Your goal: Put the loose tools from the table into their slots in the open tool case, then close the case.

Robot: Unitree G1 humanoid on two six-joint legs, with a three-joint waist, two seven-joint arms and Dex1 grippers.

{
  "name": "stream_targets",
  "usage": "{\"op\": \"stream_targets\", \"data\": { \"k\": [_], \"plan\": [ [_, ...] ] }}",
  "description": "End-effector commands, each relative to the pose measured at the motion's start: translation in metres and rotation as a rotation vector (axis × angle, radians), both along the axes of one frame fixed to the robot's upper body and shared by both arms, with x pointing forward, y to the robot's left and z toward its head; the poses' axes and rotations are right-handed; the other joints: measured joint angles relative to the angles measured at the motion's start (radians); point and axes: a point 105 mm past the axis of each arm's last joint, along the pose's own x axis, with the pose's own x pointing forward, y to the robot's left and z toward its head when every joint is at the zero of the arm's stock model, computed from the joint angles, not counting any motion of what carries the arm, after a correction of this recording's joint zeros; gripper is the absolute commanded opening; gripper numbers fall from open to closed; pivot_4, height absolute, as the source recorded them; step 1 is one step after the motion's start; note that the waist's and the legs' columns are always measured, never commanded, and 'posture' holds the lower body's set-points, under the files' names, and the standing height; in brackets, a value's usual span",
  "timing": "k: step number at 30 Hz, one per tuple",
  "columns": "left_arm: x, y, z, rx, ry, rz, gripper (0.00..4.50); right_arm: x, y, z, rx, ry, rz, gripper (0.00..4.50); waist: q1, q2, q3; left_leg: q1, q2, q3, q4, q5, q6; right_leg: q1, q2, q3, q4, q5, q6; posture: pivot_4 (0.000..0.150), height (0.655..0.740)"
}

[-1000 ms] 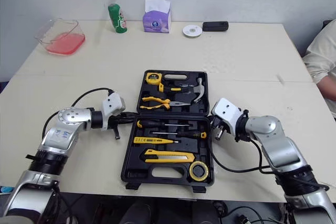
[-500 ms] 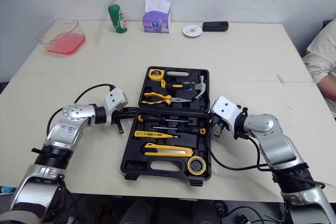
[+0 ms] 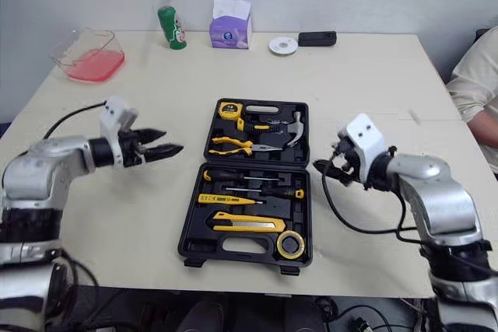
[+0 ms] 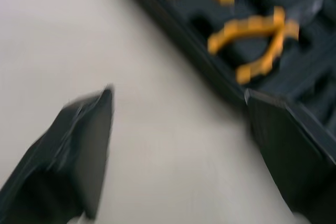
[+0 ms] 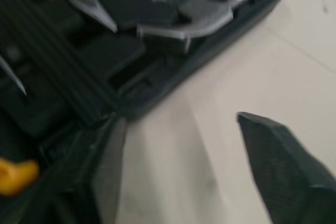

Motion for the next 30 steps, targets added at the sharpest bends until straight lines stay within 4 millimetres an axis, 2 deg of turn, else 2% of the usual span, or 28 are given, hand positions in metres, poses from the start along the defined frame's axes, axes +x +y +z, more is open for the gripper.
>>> {"op": "stream_targets", "data": {
  "k": [1, 4, 7, 10, 18, 19, 20, 23, 30],
  "plan": [
    [0.004, -0.011, -0.004, -0.040, 0.090, 0.049, 4.50, 0.006, 0.011, 0.006, 0.098, 0.067, -0.065, 4.48, -0.004, 0.000, 0.000, 0.000, 0.000, 0.000, 0.000, 0.000, 0.000, -0.001, 0.000, 0.000, 0.000, 0.000, 0.000, 0.150, 0.7400],
    [0.005, -0.031, -0.010, -0.092, 0.214, 0.031, 4.50, 0.018, 0.023, 0.005, 0.133, 0.111, -0.123, 4.48, -0.012, 0.000, 0.000, -0.002, -0.002, 0.000, 0.000, 0.000, 0.000, -0.003, 0.000, -0.003, 0.001, 0.000, 0.000, 0.150, 0.7400],
    [0.012, -0.033, -0.014, -0.103, 0.264, 0.075, 4.50, 0.022, 0.023, 0.000, 0.104, 0.134, -0.172, 4.48, -0.019, 0.000, 0.000, -0.004, -0.006, -0.001, 0.002, 0.000, 0.001, -0.009, -0.001, -0.003, 0.007, 0.001, 0.000, 0.150, 0.7400],
    [0.015, -0.037, -0.013, -0.146, 0.290, 0.084, 4.50, 0.022, 0.026, -0.005, 0.154, 0.195, -0.205, 4.48, -0.023, -0.001, 0.000, -0.004, -0.012, -0.001, 0.001, 0.000, 0.002, -0.014, -0.005, -0.003, 0.012, 0.001, 0.000, 0.150, 0.7400],
    [0.025, -0.039, -0.021, -0.092, 0.245, 0.105, 4.50, 0.031, 0.027, -0.012, 0.159, 0.198, -0.290, 4.48, -0.033, -0.001, 0.000, -0.003, -0.013, -0.003, 0.002, 0.000, 0.002, -0.018, -0.005, -0.002, 0.015, 0.002, 0.000, 0.150, 0.7400],
    [0.025, -0.039, -0.021, -0.092, 0.243, 0.109, 3.97, 0.031, 0.027, -0.012, 0.161, 0.198, -0.295, 4.50, -0.033, -0.001, 0.000, -0.003, -0.013, -0.003, 0.002, 0.000, 0.002, -0.018, -0.005, -0.002, 0.015, 0.002, 0.000, 0.150, 0.7400],
    [0.026, -0.038, -0.023, -0.082, 0.243, 0.113, 3.70, 0.032, 0.028, -0.013, 0.163, 0.199, -0.299, 4.50, -0.033, -0.001, 0.000, -0.003, -0.013, -0.002, 0.002, 0.000, 0.002, -0.018, -0.005, -0.002, 0.015, 0.002, 0.000, 0.150, 0.7400],
    [0.025, -0.038, -0.027, -0.078, 0.261, 0.113, 2.34, 0.034, 0.033, -0.014, 0.163, 0.203, -0.300, 4.50, -0.035, -0.001, 0.000, -0.003, -0.013, -0.002, 0.002, 0.000, 0.002, -0.018, -0.005, -0.002, 0.015, 0.002, 0.000, 0.150, 0.7400],
    [0.024, -0.039, -0.030, -0.089, 0.272, 0.111, 2.34, 0.040, 0.034, -0.015, 0.165, 0.207, -0.322, 4.50, -0.048, -0.001, 0.000, -0.003, -0.014, -0.003, 0.002, 0.000, 0.002, -0.018, -0.005, -0.002, 0.016, 0.002, 0.000, 0.150, 0.7400]
  ]
}}
